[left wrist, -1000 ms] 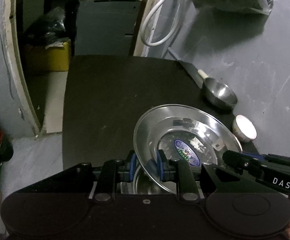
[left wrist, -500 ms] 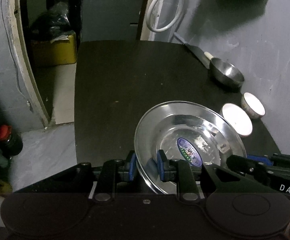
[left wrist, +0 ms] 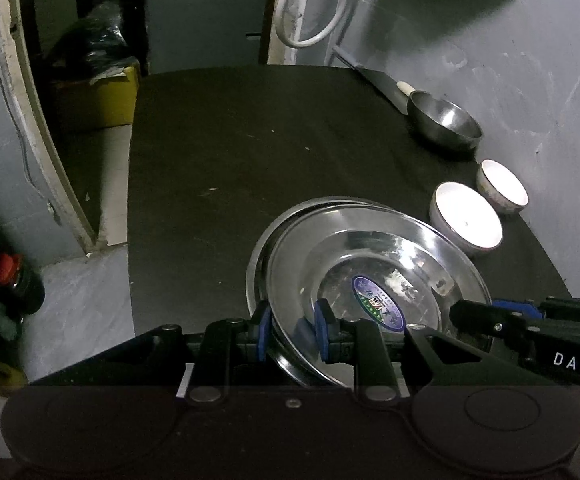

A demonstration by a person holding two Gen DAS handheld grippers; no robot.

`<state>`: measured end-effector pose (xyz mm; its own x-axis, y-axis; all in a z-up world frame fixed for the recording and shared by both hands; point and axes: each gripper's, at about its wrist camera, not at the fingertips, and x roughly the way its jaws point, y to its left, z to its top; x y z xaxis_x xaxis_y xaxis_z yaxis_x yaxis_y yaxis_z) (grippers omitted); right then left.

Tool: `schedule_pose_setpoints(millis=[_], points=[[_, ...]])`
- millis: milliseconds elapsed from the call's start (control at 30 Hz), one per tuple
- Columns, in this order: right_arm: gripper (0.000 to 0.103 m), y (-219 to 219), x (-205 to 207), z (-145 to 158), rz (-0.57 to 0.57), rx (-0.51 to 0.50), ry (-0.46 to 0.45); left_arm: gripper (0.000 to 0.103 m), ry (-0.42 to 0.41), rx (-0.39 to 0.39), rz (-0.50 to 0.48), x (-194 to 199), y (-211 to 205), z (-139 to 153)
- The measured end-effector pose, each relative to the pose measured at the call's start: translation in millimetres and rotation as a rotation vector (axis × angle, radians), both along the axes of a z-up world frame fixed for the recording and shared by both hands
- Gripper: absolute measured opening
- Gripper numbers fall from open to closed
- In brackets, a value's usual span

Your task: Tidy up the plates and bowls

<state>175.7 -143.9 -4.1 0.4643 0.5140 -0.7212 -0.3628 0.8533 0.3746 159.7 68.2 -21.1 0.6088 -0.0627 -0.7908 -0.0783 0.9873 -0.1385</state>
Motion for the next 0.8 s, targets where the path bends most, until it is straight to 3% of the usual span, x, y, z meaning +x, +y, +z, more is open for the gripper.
schedule_pose_setpoints(millis=[800], points=[[0.026,14.1,5.5,2.7,0.030,-0.068,-0.023,0.027,0.024,0.002,0.016,5.7,-0.7,-2.9]])
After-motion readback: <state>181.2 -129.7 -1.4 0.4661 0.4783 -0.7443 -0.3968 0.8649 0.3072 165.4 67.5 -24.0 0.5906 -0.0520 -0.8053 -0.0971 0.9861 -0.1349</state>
